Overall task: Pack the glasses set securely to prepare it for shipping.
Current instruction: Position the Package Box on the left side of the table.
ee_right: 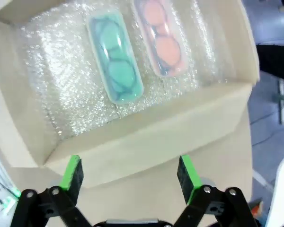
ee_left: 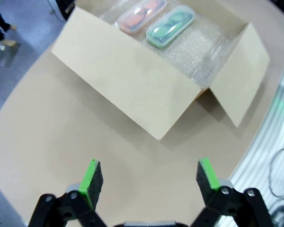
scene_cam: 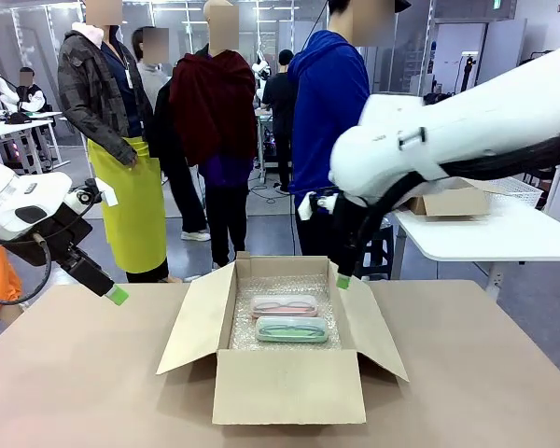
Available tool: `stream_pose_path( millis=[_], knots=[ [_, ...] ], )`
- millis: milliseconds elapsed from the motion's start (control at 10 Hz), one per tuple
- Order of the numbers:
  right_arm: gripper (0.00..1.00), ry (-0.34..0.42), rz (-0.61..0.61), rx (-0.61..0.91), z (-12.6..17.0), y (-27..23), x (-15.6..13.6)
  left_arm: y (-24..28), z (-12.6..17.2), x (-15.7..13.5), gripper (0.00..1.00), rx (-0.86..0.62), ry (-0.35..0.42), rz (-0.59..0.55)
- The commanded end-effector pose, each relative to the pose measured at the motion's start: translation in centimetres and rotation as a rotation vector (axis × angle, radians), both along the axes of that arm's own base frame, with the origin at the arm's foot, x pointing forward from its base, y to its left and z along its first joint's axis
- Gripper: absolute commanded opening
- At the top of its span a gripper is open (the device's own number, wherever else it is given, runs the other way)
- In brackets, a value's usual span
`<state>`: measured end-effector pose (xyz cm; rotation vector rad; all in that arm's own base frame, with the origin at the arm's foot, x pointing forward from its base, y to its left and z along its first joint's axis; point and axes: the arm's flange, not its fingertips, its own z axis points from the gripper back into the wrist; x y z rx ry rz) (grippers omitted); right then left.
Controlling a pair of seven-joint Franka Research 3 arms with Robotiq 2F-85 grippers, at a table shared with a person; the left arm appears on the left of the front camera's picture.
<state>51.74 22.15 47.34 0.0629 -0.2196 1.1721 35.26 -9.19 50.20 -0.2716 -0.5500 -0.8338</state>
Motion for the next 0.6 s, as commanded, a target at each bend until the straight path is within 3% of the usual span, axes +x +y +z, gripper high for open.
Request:
stream_pose_path(
  millis=[0,200,500],
  knots=[
    [1.0,-0.097,-0.132,0.079,-0.5,-2.4,-5.0,0.2,0.0,-0.1,1.0,-0.013,0.0,-0.009],
    [1.0,-0.168,-0.233,0.208,0.9,-6.4,-9.6,0.2,0.0,-0.1,1.0,-0.013,0.0,-0.009],
    [1.0,-0.157,-0.309,0.306,1.2,-11.1,-15.5,0.2,0.0,-0.1,1.0,-0.013,0.0,-0.009]
  ],
)
